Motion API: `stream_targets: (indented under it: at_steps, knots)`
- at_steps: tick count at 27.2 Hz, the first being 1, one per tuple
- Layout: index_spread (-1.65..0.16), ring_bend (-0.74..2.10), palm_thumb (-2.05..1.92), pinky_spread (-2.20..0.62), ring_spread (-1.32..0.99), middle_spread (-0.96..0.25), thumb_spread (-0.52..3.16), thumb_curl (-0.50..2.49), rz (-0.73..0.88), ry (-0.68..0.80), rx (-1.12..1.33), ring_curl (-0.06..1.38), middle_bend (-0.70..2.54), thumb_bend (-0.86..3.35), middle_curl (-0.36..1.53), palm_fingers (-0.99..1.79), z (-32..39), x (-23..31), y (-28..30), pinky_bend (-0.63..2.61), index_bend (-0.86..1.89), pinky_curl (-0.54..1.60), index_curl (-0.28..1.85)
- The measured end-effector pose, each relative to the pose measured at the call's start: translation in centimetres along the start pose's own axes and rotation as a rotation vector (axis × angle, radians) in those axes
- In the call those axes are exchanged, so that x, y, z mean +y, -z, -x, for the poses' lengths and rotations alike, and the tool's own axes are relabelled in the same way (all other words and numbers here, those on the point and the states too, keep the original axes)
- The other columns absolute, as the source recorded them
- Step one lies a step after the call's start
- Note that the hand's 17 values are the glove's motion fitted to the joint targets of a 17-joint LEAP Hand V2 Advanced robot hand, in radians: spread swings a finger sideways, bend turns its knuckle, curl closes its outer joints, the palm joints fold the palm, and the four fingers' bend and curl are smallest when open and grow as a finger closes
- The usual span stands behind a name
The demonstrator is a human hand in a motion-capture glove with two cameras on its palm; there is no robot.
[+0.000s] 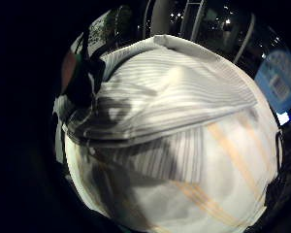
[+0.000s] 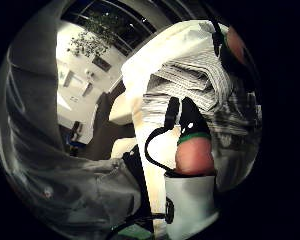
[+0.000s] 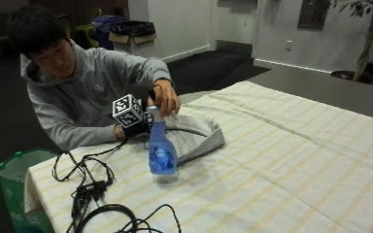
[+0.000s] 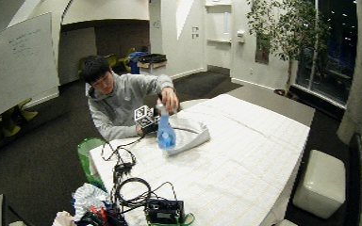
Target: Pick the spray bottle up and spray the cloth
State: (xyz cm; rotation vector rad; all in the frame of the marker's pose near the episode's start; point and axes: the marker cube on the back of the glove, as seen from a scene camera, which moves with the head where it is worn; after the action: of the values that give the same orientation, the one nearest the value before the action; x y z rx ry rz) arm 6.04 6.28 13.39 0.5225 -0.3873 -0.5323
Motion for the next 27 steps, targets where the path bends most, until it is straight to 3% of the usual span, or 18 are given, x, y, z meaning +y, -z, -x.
stream_targets:
  at_steps: [27]
  knots:
    - [-0.19, 0.5, 0.81, -0.15, -0.1, -0.07, 1.06, 0.53, 0.0, -0.038, -0.069, 0.44, 0.21, -0.02, 0.47, 1.05, -0.28, 0.02, -0.13, 0.3, 0.1, 0.42, 0.24]
